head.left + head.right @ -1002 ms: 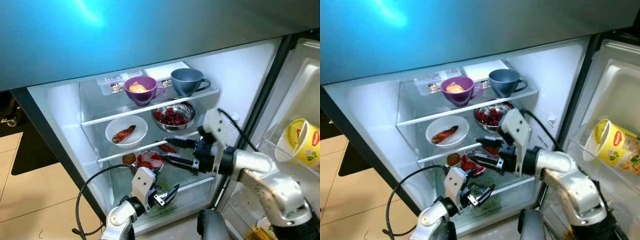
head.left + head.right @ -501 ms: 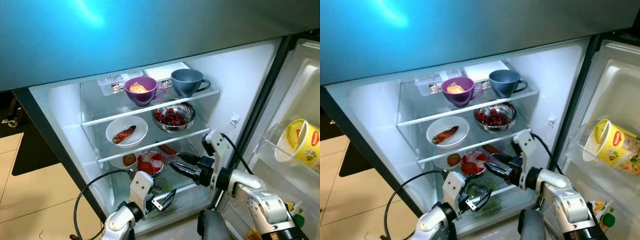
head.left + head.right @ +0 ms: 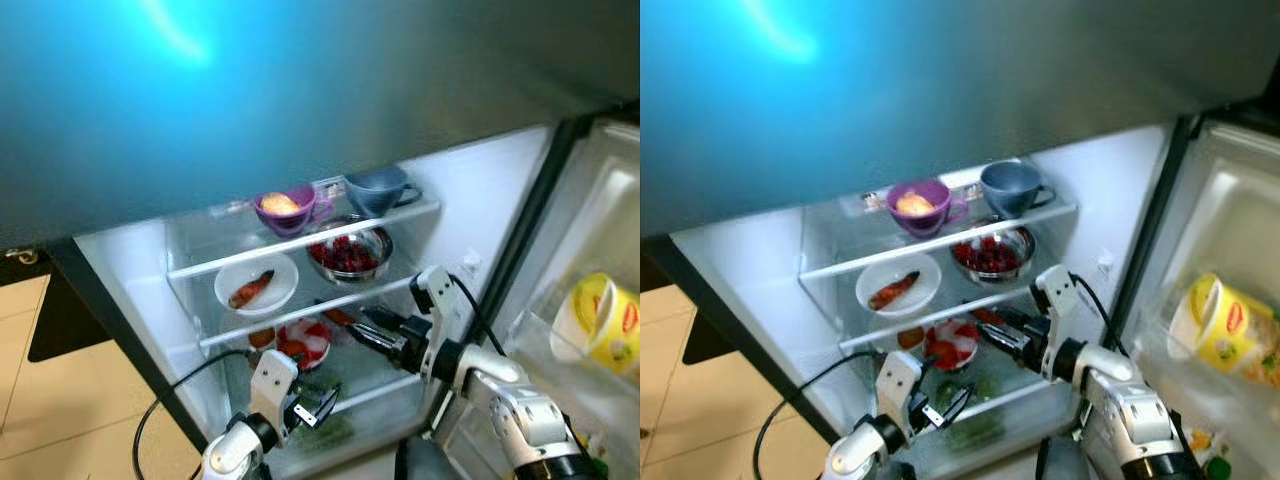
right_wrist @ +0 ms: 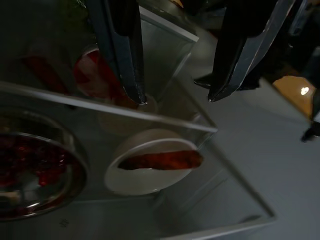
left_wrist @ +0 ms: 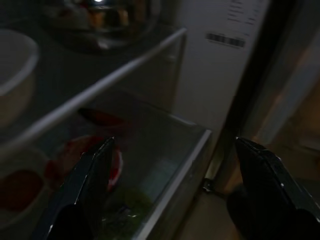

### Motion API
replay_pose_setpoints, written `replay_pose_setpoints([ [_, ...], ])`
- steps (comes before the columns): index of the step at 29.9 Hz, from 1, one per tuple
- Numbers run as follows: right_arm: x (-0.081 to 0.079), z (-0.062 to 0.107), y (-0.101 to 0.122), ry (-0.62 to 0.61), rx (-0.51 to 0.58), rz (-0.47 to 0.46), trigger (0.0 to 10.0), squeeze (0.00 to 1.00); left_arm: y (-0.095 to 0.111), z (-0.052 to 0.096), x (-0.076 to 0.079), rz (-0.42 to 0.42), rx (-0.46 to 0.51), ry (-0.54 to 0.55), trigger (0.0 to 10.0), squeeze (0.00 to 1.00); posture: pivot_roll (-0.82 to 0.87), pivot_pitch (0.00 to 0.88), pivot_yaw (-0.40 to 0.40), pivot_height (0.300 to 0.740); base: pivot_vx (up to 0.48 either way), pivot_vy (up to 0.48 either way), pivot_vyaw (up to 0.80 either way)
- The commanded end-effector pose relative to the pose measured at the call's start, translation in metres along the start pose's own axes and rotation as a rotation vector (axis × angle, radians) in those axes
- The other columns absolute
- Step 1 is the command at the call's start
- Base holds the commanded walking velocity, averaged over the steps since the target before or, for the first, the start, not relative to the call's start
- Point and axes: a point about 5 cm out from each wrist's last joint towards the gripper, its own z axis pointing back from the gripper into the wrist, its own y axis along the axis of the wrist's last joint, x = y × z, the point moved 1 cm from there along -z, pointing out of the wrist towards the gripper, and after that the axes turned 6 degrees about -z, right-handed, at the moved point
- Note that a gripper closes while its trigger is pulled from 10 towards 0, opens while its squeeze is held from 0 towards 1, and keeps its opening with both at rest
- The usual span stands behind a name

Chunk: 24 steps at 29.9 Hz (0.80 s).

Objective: Restocking fridge

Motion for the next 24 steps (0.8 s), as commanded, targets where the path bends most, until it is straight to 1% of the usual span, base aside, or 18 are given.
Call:
replay_pose_setpoints([
  [1, -0.001, -0.002, -0.002, 0.007, 0.002, 0.004, 10.0, 0.00, -0.003, 0.006, -0.009, -0.033, -0.027, 0.009, 10.0, 0.00, -0.07, 0.000, 0.056, 0.661, 0.000, 0.000, 0.00],
  [3, 0.002, -0.002, -0.005, -0.025, -0.009, 0.015, 10.0, 0.00, -0.004, 0.007, -0.009, -0.035, -0.028, 0.011, 10.0, 0.00, -0.07, 0.000, 0.056, 0.661, 0.000, 0.000, 0.00],
  [5, 0.004, -0.002, -0.007, -0.039, 0.000, -0.007, 10.0, 0.00, -0.004, 0.007, -0.010, -0.036, -0.031, 0.013, 10.0, 0.00, -0.07, 0.000, 0.059, 0.661, 0.000, 0.000, 0.00],
  [9, 0.005, -0.001, -0.013, -0.038, -0.003, -0.026, 10.0, 0.00, -0.005, 0.007, -0.010, -0.043, -0.037, 0.006, 10.0, 0.00, -0.07, 0.000, 0.062, 0.661, 0.000, 0.000, 0.00],
  [14, 0.009, 0.001, -0.027, -0.043, -0.023, -0.057, 10.0, 0.00, -0.005, 0.006, -0.009, -0.055, -0.049, -0.001, 10.0, 0.00, -0.07, 0.000, 0.063, 0.661, 0.000, 0.000, 0.00],
  [19, 0.013, 0.003, -0.037, -0.052, -0.037, -0.093, 10.0, 0.00, -0.007, 0.006, -0.009, -0.073, -0.070, -0.005, 10.0, 0.00, -0.07, 0.000, 0.062, 0.661, 0.000, 0.000, 0.00],
  [24, 0.012, 0.006, -0.041, -0.032, -0.014, -0.132, 10.0, 0.00, -0.008, 0.005, -0.008, -0.082, -0.082, -0.008, 10.0, 0.00, -0.07, 0.000, 0.064, 0.666, 0.000, 0.000, 0.00],
])
